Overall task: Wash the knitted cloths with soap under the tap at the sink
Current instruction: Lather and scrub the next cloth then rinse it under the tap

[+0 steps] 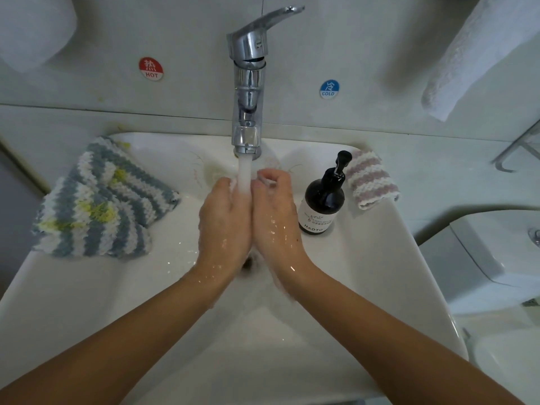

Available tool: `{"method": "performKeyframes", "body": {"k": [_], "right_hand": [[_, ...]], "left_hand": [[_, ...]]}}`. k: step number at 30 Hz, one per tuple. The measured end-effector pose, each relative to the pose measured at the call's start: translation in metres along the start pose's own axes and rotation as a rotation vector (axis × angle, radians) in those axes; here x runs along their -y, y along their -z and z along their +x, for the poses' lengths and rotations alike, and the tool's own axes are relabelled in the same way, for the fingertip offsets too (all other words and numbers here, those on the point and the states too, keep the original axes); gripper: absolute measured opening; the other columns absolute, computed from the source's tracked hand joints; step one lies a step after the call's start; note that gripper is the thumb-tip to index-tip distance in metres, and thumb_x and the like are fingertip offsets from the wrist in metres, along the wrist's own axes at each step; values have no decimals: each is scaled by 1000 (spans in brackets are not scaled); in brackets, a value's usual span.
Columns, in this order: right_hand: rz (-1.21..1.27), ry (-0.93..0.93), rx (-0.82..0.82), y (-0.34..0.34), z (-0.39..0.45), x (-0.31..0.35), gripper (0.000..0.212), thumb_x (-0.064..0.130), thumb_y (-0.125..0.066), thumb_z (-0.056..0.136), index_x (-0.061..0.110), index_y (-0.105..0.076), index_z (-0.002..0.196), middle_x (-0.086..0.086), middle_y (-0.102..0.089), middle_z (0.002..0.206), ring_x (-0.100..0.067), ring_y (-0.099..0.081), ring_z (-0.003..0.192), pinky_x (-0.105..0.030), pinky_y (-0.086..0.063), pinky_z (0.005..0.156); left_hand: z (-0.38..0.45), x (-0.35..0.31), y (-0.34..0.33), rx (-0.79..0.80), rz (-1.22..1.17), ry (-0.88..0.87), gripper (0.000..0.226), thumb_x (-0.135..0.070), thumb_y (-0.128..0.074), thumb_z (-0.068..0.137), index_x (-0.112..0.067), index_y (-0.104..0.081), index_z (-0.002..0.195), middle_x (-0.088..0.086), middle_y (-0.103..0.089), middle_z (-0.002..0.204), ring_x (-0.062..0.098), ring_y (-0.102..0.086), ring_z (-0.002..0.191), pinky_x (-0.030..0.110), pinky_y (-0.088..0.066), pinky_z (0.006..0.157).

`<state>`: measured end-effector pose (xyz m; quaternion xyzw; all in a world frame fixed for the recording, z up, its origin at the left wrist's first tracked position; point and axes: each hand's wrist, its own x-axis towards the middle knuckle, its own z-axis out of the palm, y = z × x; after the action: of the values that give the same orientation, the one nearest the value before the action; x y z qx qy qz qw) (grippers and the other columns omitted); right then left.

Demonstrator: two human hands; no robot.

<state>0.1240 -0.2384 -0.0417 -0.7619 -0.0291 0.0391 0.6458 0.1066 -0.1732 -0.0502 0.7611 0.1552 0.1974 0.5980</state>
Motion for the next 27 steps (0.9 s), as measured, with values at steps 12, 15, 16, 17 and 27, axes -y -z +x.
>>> {"method": "performKeyframes", "body": {"k": [12,15,16,17,27], "right_hand": [[-193,-30,163,3,6,2,33,57,-37,96,33,-59,100,12,-66,94,-10,-62,93,-37,-51,82],[-223,-11,213,2,4,5,39,60,-37,96,29,-61,96,8,-68,93,-10,-64,90,-37,-53,81],[-206,-15,220,3,3,6,39,59,-39,95,28,-61,95,7,-69,93,-11,-65,89,-40,-54,83],[-202,-19,222,5,2,8,37,58,-42,95,27,-62,95,5,-68,92,-12,-65,89,-41,-55,85],[-30,-30,44,8,10,4,21,29,-53,82,24,-63,99,-6,-70,88,-25,-68,84,-52,-57,80]], "left_hand": [[4,-1,5,-67,-82,-21,10,-36,-42,102,-30,-40,109,-18,-56,91,-8,-59,78,21,-47,70],[7,-1,6,-59,-78,23,14,-41,-33,103,-30,-43,104,-15,-56,88,-1,-58,81,31,-49,77],[7,0,6,-47,-84,40,17,-42,-31,103,-30,-44,103,-14,-56,88,3,-58,83,35,-51,81],[8,0,5,-35,-88,57,20,-43,-30,103,-29,-45,102,-13,-56,88,5,-58,84,38,-51,84],[1,1,1,91,-22,15,23,-51,-34,101,-36,-46,113,-14,-63,100,4,-63,91,35,-54,81]]}}
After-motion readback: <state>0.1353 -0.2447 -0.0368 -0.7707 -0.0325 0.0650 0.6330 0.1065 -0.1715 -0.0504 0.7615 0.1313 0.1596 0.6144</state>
